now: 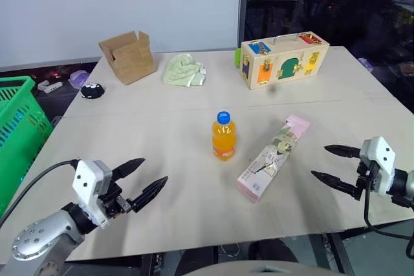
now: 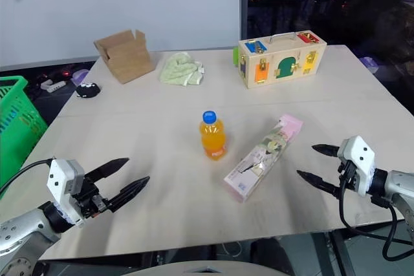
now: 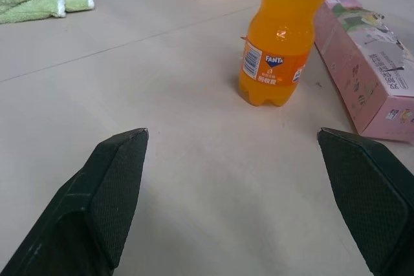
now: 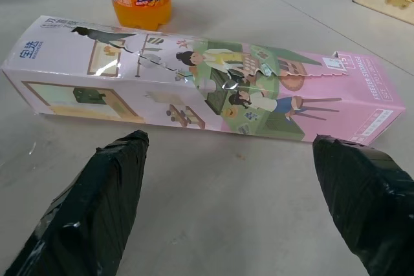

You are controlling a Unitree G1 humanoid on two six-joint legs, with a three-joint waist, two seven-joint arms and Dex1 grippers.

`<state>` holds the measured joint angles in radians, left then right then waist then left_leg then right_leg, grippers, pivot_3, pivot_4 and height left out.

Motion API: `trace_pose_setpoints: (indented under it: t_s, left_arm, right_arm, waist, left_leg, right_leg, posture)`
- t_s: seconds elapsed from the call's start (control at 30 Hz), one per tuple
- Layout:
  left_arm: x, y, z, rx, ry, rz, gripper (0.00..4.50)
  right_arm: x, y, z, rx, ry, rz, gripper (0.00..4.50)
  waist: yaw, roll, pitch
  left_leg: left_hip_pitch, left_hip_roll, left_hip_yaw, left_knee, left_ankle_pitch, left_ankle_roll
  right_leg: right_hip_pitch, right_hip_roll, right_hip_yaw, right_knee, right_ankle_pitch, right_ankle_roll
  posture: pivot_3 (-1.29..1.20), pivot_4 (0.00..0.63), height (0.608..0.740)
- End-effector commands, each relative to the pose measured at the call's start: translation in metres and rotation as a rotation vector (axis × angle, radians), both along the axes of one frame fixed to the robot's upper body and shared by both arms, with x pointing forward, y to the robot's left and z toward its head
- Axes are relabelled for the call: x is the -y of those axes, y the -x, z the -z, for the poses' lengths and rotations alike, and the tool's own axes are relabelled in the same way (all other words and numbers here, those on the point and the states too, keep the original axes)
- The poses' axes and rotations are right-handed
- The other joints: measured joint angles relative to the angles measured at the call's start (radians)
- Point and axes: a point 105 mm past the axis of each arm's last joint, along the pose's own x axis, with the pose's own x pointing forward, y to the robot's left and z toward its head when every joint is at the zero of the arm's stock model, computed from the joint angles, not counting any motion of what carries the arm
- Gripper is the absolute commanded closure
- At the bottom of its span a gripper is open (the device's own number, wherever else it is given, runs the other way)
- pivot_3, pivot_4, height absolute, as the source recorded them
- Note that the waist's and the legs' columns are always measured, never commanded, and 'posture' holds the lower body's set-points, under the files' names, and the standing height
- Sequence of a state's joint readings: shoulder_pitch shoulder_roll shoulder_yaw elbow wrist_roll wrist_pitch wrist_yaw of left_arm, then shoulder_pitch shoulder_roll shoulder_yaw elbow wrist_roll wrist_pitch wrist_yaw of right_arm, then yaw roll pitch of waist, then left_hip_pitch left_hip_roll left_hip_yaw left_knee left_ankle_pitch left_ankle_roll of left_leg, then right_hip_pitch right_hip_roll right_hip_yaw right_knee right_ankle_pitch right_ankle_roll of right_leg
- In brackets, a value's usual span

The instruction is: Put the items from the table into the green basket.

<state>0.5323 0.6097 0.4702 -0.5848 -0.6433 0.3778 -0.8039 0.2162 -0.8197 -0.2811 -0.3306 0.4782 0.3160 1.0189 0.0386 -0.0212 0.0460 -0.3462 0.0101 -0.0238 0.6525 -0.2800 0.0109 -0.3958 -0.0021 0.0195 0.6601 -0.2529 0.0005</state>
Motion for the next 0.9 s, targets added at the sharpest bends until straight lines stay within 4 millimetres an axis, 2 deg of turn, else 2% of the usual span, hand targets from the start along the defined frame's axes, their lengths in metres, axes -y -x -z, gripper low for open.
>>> trace_pose_setpoints:
  t_s: [0.03, 0.2, 0.33, 0.53, 0.63, 0.77, 0.9]
  left_arm:
    - [0.011, 0.002, -0.008, 0.056, -0.01, 0.063, 0.13]
    - [0.028, 0.011, -0.017, 0.133, 0.02, 0.193, 0.13]
    - [0.036, 0.027, -0.017, 0.113, 0.016, 0.323, 0.13]
    - [0.041, 0.033, -0.019, 0.134, -0.015, 0.357, 0.13]
    - [0.049, 0.035, -0.022, 0.134, -0.006, 0.38, 0.13]
    - [0.064, 0.044, -0.028, 0.142, 0.001, 0.411, 0.13]
    - [0.073, 0.048, -0.032, 0.141, 0.016, 0.424, 0.13]
  right_arm:
    - [-0.007, -0.012, -0.013, 0.06, 0.019, -0.051, 0.16]
    - [-0.023, -0.03, -0.025, 0.08, 0.135, -0.242, 0.16]
    - [-0.028, -0.041, -0.031, 0.076, 0.255, -0.389, 0.16]
    - [-0.039, -0.095, -0.033, 0.143, 0.574, -0.609, 0.16]
    - [-0.048, -0.111, -0.029, 0.141, 0.692, -0.712, 0.16]
    - [-0.054, -0.118, -0.023, 0.08, 0.796, -0.835, 0.16]
    - [-0.056, -0.128, -0.025, 0.075, 0.883, -0.881, 0.16]
  waist:
    - [0.0, 0.0, 0.0]
    - [-0.01, 0.0, 0.005]
    - [-0.002, 0.0, 0.006]
    - [0.002, 0.0, 0.011]
    - [0.005, -0.002, 0.011]
    - [0.027, -0.001, 0.011]
    - [0.036, -0.001, 0.012]
  left_leg:
    - [0.0, 0.0, 0.0, 0.0, 0.0, 0.0]
    - [0.002, 0.0, 0.006, 0.0, 0.0, 0.0]
    - [0.002, 0.0, 0.005, 0.001, 0.0, 0.0]
    - [0.001, 0.0, 0.01, 0.0, -0.001, 0.002]
    - [0.001, 0.001, 0.012, 0.0, -0.001, 0.002]
    - [0.0, 0.001, 0.009, 0.0, -0.001, 0.002]
    - [0.001, 0.001, 0.008, 0.0, -0.002, 0.003]
  right_leg:
    - [0.0, 0.0, 0.0, 0.0, 0.0, 0.0]
    - [0.002, 0.0, 0.005, 0.002, 0.0, 0.0]
    - [0.0, 0.001, 0.004, 0.002, 0.0, 0.0]
    - [-0.001, 0.001, 0.006, 0.001, 0.001, 0.0]
    - [-0.001, 0.001, 0.005, 0.001, 0.001, 0.0]
    - [-0.002, -0.002, 0.006, 0.001, 0.003, -0.004]
    - [-0.002, -0.006, 0.006, 0.001, 0.003, -0.005]
  posture:
    - [0.12, 0.0, 0.74]
    - [0.15, 0.0, 0.74]
    - [0.16, 0.0, 0.74]
    - [0.19, 0.0, 0.74]
    - [0.22, 0.0, 0.74]
    - [0.25, 0.0, 0.74]
    - [0.29, 0.0, 0.74]
